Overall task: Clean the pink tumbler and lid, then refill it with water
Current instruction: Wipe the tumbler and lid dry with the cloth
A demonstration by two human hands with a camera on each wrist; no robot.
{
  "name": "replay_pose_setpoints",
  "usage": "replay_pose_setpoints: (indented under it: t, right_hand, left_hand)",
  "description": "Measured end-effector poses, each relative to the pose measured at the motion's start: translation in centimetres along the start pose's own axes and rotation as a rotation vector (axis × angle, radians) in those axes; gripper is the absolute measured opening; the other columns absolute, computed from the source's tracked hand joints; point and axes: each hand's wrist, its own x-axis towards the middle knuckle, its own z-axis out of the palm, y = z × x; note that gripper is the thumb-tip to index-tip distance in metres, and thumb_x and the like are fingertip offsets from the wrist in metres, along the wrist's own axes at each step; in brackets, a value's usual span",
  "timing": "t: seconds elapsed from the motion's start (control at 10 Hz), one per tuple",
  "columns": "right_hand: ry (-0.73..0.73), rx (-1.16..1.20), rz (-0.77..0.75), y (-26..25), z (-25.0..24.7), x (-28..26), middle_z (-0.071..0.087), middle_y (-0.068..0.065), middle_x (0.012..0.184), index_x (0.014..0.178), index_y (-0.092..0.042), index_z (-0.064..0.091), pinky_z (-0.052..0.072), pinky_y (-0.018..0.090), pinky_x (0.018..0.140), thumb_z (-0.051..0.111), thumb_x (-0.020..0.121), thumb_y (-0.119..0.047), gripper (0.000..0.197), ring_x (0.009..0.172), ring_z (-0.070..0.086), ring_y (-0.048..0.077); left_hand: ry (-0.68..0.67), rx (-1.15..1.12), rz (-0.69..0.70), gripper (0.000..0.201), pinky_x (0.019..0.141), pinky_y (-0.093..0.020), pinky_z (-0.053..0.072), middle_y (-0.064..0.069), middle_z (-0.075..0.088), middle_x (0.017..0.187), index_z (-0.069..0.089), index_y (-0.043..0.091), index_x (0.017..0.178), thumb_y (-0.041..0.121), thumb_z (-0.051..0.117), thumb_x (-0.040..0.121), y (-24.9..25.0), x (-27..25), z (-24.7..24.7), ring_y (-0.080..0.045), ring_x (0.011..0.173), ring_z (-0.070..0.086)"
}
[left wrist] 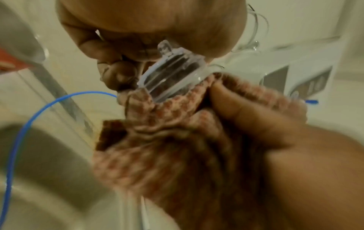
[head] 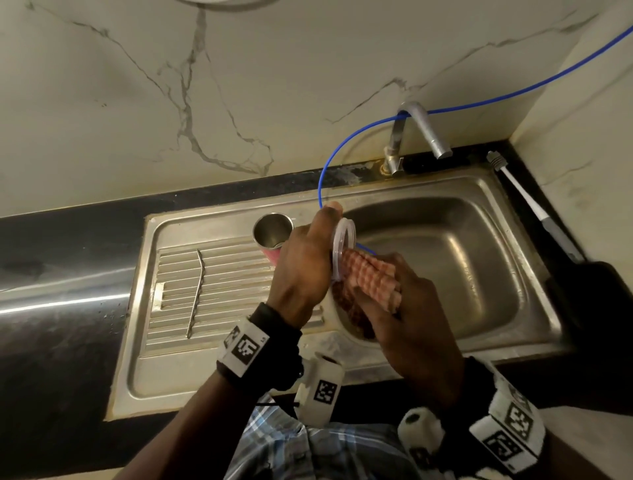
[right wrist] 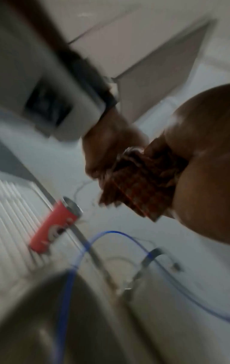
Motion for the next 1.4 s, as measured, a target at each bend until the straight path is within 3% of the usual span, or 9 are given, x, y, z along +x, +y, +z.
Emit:
replay_pose_setpoints:
  t: [0.1,0.3,0.5,0.7,0.9,1.0,1.1,1.3,1.4]
  right_hand:
    - [0.096,0.419,0.231,-1.1,0.5,0.2,0.079,0.004,0.094,0.107,-0.022,0.074,0.058,0.02,0.064,0.062,0.1,-0.007,0.02,0.083,0.077,0.014]
    - [0.124,0.654,0.389,-0.7,0.0,1.3,0.079,0.005,0.109,0.118,-0.013,0.075,0.061,0.042,0.087,0.067,0.097,-0.015,0.022,0.103,0.076,0.023]
    - [0.009,0.193,0.071,0.4,0.2,1.1,0.076,-0.026,0.101,0.115,-0.027,0.071,0.055,0.013,0.086,0.076,0.092,-0.004,0.033,0.102,0.072,-0.004]
    - [-0.108,-0.21,-0.085,3.3,-0.6,1.9,0.06,-0.008,0.113,0.127,-0.017,0.064,0.049,0.013,0.082,0.078,0.092,-0.02,0.038,0.096,0.066,0.007]
    - [-0.167,-0.65,-0.458,5.1,-0.3,1.6,0.066,0.008,0.132,0.139,-0.002,0.061,0.049,0.035,0.1,0.059,0.091,-0.011,0.049,0.121,0.054,0.029]
    - [-0.127,-0.449,-0.397,4.6,0.7,1.0,0.065,-0.015,0.124,0.134,-0.019,0.064,0.053,0.041,0.098,0.064,0.093,-0.001,0.044,0.112,0.061,0.024]
    - [-0.115,0.034,0.007,2.3,1.1,1.2,0.075,-0.006,0.095,0.121,-0.028,0.066,0.059,0.046,0.072,0.062,0.101,0.001,0.035,0.076,0.068,0.027]
    - [-0.004,0.499,0.275,0.4,0.9,2.0,0.076,0.002,0.122,0.134,-0.009,0.065,0.056,0.039,0.104,0.061,0.101,-0.008,0.033,0.116,0.071,0.017]
    - [0.033,0.427,0.257,0.7,1.1,2.1,0.074,0.001,0.126,0.137,-0.011,0.064,0.053,0.042,0.108,0.061,0.102,-0.014,0.035,0.12,0.069,0.015]
  left_hand:
    - [0.049,0.155,0.098,0.039,0.088,-0.052,0.06,-0.025,0.073,0.11,0.065,0.02,0.128,0.029,0.042,0.098,-2.0,0.0,0.0,-0.044,0.1,0.069]
    - [0.357,0.375,0.526,0.03,0.08,-0.035,0.042,-0.004,0.064,0.107,0.055,0.011,0.118,0.029,0.03,0.118,-3.9,-1.5,0.8,-0.021,0.093,0.052]
    - [0.08,0.267,0.198,0.059,0.071,-0.041,0.045,-0.002,0.061,0.079,0.055,0.016,0.088,0.056,0.018,0.11,-0.5,-1.8,0.3,-0.018,0.073,0.057]
    - [-0.07,0.128,-0.094,0.084,0.1,-0.042,0.057,-0.002,0.077,0.108,0.074,0.021,0.114,0.085,0.022,0.098,-0.6,-1.0,-0.3,-0.016,0.105,0.073]
    - [0.039,-0.295,-0.348,0.073,0.068,-0.024,0.057,0.002,0.074,0.064,0.07,0.015,0.078,0.067,0.027,0.108,0.5,-0.5,-0.2,-0.01,0.067,0.073]
    - [0.187,-0.272,-0.245,0.071,0.078,-0.039,0.058,-0.001,0.069,0.063,0.065,0.021,0.064,0.064,0.031,0.109,0.0,0.0,0.4,-0.021,0.07,0.065]
    - [0.298,0.097,0.145,0.069,0.088,-0.061,0.053,-0.01,0.071,0.08,0.068,0.02,0.079,0.066,0.024,0.105,-2.7,0.0,0.5,-0.029,0.082,0.063]
    - [0.333,0.31,0.702,0.041,0.078,-0.037,0.041,-0.005,0.063,0.096,0.065,-0.001,0.106,0.005,0.024,0.106,-2.1,-0.3,0.8,-0.021,0.08,0.052]
    - [0.283,0.337,0.675,0.049,0.083,-0.034,0.038,-0.005,0.062,0.1,0.065,0.0,0.113,0.02,0.021,0.108,-2.4,-0.2,0.6,-0.022,0.086,0.051]
